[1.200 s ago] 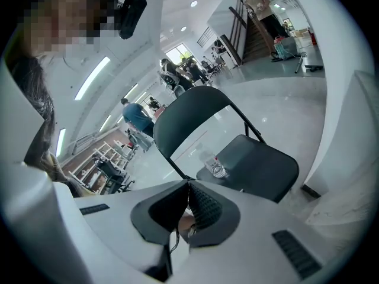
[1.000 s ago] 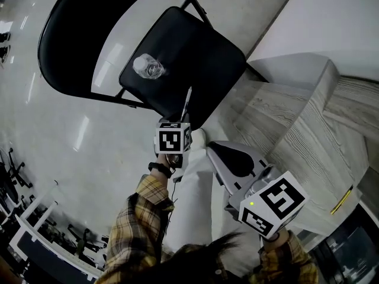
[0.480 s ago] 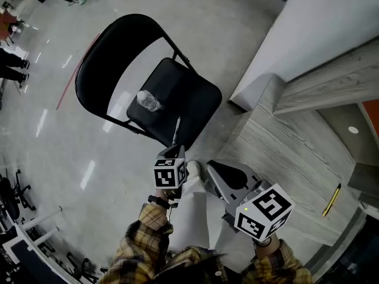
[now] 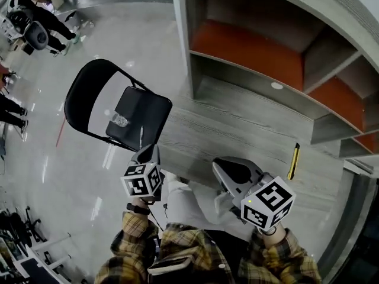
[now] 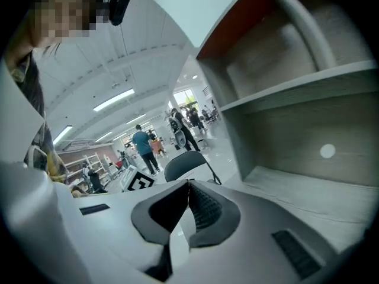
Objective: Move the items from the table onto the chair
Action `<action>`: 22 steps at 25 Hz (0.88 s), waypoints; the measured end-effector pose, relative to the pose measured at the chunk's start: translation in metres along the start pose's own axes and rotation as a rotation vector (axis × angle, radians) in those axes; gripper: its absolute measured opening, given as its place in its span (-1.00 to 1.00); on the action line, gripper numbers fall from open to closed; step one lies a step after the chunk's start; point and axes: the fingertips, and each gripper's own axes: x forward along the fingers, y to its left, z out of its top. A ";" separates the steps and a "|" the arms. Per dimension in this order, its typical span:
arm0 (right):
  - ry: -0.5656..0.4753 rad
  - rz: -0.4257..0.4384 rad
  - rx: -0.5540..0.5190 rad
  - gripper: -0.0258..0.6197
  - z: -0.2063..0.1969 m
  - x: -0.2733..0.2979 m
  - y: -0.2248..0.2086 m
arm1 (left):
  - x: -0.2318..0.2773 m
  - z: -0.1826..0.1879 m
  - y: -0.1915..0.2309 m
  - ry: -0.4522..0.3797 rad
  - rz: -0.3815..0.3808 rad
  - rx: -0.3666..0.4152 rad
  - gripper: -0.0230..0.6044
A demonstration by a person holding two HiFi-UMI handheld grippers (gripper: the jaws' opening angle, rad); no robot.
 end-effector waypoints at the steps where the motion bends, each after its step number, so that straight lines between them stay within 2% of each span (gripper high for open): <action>1: -0.019 -0.020 0.006 -0.86 0.001 -0.027 -0.010 | -0.007 0.008 -0.028 -0.024 -0.016 0.006 -0.91; 8: -0.123 -0.195 0.055 -0.86 -0.020 -0.191 -0.065 | -0.035 0.035 -0.225 -0.101 -0.219 0.114 -0.91; 13: -0.202 -0.313 0.140 -0.86 -0.038 -0.268 -0.106 | -0.043 0.034 -0.335 -0.111 -0.350 0.222 -0.91; 18: -0.235 -0.397 0.165 -0.86 -0.047 -0.304 -0.126 | -0.058 0.027 -0.399 -0.117 -0.446 0.304 -0.91; 22: -0.239 -0.413 0.156 -0.86 -0.050 -0.315 -0.127 | -0.073 0.029 -0.426 -0.134 -0.500 0.316 -0.91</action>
